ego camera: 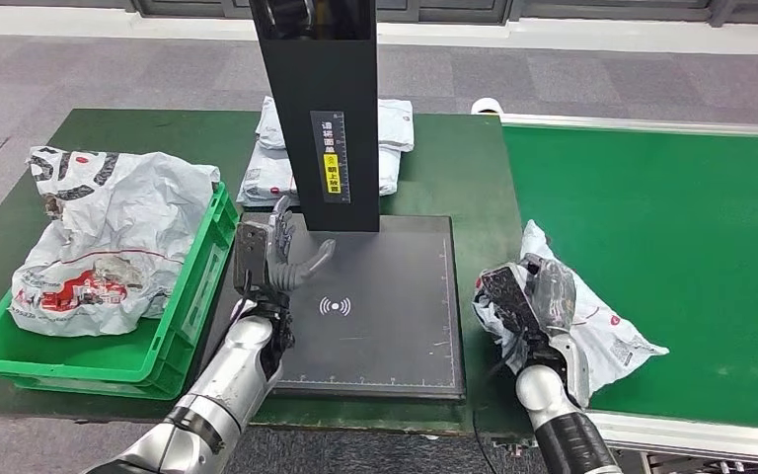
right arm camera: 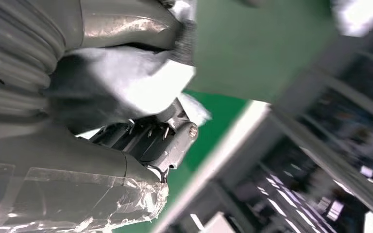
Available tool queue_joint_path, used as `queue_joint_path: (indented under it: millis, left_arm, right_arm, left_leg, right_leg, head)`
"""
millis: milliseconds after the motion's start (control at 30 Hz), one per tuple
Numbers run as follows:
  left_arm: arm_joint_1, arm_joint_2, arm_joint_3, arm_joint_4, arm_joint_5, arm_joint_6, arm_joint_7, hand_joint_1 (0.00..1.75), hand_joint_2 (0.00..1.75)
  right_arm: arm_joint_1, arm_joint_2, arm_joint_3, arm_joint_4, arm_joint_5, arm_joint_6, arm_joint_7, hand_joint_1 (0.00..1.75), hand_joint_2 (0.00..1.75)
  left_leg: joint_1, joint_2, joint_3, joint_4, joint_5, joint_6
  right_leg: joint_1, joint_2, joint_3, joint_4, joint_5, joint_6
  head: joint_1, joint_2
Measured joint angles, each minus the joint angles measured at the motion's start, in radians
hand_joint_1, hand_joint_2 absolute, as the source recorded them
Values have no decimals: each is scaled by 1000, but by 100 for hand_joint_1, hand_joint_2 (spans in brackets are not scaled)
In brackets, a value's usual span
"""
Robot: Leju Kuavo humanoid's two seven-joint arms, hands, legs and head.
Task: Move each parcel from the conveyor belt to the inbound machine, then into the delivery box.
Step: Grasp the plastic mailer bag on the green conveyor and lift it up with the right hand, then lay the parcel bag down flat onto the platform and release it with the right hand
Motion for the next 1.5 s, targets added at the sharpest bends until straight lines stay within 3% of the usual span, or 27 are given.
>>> queue_joint_path:
  millis: [233,400,600,833,1133,1333,1367,1500]
  left_arm:
    - [-19,-15,0,23,16,10,-21,0,175]
    - [-45,-30,0,50,31,14,-34,0,175]
    - [-58,-31,0,71,41,20,-40,0,175]
    - [-61,-31,0,86,49,23,-43,0,175]
    - [-64,-30,0,91,75,36,-64,0,175]
    - [-64,-27,0,91,85,41,-71,0,175]
    - [-64,-27,0,91,85,44,-73,0,175]
    - [-65,-20,0,90,89,71,-98,0,175]
  right_arm:
    - [-109,38,69,-8,-57,33,-31,175,175]
    - [-245,90,157,69,-107,96,-42,175,175]
    - [-325,133,249,151,-146,157,-53,175,175]
    - [-366,165,311,207,-168,176,-59,175,175]
    - [-401,196,404,238,-259,360,-59,175,175]
    - [-402,201,448,252,-288,381,-64,175,175]
    - [-402,201,451,254,-290,386,-65,168,175]
    - [-401,200,470,277,-280,394,-68,0,175]
  left_leg:
    - [0,0,-1,0,1,-1]
    - [1,-1,-1,0,2,-2]
    - [1,-2,-3,0,3,-2]
    - [1,-4,-4,0,3,-2]
    - [1,-4,-4,0,3,-2]
    - [1,-4,-5,0,3,-2]
    - [1,-4,-5,0,3,-2]
    - [1,-4,-5,0,3,-2]
  right_leg:
    - [0,0,-1,1,1,0]
    - [1,0,-2,2,1,-1]
    - [1,0,-3,2,1,-1]
    - [0,-2,-4,2,1,-1]
    - [1,-2,-4,2,1,-1]
    - [1,-2,-4,2,1,-1]
    - [1,-2,-4,2,1,-1]
    - [0,-2,-4,2,1,-1]
  head:
    - [0,0]
    - [0,0]
    - [0,0]
    - [0,0]
    - [0,0]
    - [0,0]
    - [0,0]
    - [0,0]
